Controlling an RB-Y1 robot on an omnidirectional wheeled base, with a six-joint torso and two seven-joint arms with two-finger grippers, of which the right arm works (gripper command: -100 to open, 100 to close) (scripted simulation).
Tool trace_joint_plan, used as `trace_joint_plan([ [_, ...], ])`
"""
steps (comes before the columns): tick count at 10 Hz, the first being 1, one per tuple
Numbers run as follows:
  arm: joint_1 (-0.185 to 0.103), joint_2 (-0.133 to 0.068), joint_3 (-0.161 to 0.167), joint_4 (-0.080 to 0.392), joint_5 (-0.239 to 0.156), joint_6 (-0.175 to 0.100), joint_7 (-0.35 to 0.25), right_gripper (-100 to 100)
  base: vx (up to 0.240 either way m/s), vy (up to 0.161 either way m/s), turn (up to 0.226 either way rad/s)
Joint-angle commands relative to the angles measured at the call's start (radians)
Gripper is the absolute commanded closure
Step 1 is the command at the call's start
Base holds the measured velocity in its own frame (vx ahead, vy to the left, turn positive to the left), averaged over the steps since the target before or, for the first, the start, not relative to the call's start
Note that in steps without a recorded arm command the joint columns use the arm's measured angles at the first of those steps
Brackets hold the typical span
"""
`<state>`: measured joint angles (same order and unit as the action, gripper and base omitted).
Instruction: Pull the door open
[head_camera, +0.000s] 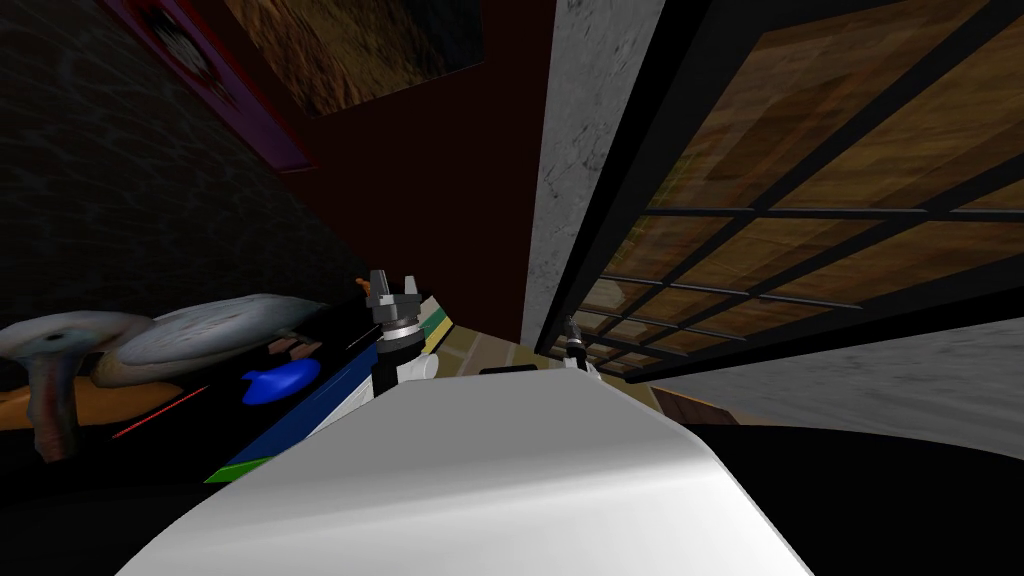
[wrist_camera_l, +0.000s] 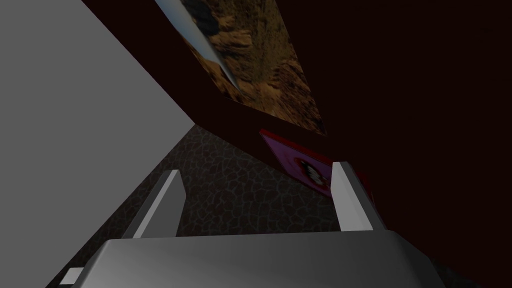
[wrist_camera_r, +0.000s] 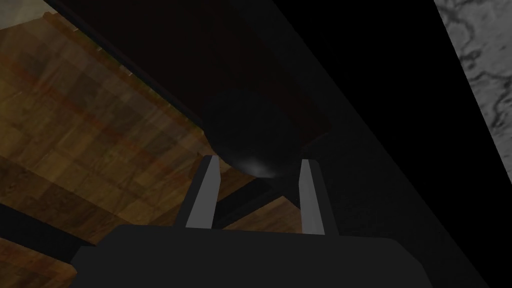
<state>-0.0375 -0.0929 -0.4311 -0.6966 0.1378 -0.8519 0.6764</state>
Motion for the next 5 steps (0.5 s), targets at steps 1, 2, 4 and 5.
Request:
trace_joint_plan([
  [1, -0.004, 0.011, 0.018, 0.011, -0.003, -0.002, -0.034, 100, -0.013, 0.002, 0.017],
  [2, -0.004, 0.007, 0.027, 0.012, -0.016, -0.002, -0.072, 100, -0.016, 0.005, 0.022],
  [4, -0.004, 0.002, 0.037, 0.014, -0.029, -0.003, -0.114, 100, -0.032, -0.005, 0.029],
  [5, -0.004, -0.002, 0.046, 0.015, -0.042, -0.004, -0.148, 100, -0.028, -0.004, 0.016],
])
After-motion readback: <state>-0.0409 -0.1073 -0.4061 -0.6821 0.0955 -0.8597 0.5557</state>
